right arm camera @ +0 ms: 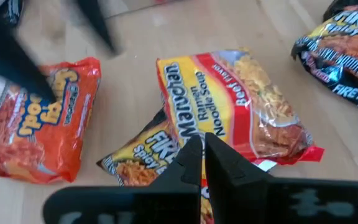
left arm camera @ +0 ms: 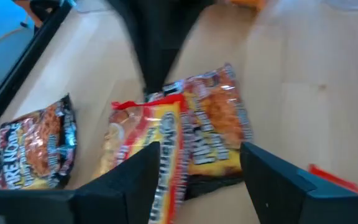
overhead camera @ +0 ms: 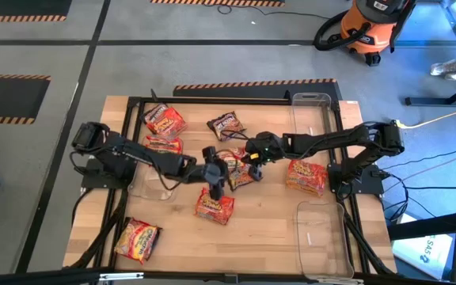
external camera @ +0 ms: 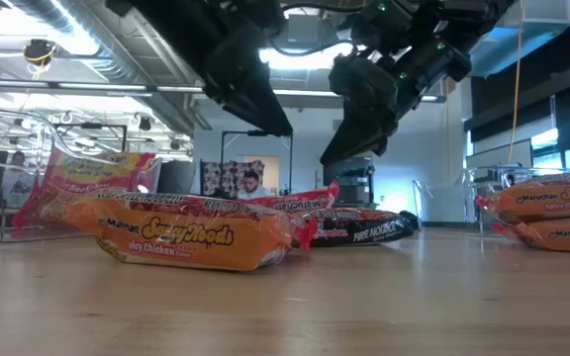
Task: Sort Maruchan noodles
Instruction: Put the red noodle pack into the middle transparent bin
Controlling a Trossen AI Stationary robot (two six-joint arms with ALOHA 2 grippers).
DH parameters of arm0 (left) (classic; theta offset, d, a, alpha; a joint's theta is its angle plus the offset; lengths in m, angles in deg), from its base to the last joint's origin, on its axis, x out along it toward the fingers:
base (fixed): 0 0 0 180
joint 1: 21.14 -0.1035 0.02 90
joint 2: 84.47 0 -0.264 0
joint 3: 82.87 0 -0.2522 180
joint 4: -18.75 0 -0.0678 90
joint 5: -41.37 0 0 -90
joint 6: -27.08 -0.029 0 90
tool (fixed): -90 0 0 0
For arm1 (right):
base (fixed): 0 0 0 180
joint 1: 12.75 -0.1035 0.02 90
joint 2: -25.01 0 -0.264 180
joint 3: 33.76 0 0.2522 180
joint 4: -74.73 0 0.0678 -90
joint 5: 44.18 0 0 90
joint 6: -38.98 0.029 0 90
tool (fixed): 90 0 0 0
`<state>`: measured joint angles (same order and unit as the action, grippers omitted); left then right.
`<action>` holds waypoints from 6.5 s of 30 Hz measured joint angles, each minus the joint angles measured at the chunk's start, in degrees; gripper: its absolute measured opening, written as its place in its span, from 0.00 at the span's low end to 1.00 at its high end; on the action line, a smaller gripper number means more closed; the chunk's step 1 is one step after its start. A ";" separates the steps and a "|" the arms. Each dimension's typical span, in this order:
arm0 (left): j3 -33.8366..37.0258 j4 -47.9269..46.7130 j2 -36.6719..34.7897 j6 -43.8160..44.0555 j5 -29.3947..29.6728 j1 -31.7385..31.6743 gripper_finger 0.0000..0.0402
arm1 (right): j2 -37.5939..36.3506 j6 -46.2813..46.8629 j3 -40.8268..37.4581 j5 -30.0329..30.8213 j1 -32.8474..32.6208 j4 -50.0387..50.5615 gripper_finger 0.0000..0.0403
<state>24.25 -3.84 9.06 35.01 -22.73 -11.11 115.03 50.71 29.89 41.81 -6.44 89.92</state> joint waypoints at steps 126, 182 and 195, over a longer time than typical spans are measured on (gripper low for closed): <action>14.80 6.92 -11.19 -0.88 -27.61 -10.68 0.57 | 13.25 -15.53 24.48 17.24 -8.11 28.30 0.00; 15.15 20.65 7.48 -4.21 -11.45 -13.24 0.57 | 18.84 21.09 6.54 -27.74 13.30 -17.42 0.61; 14.71 12.03 -0.86 -0.62 -10.60 -9.18 0.57 | 15.97 13.14 6.58 -26.74 11.91 -13.96 0.22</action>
<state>38.96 8.18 8.20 34.39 -33.33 -20.29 131.00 63.85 36.47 15.06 5.47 75.96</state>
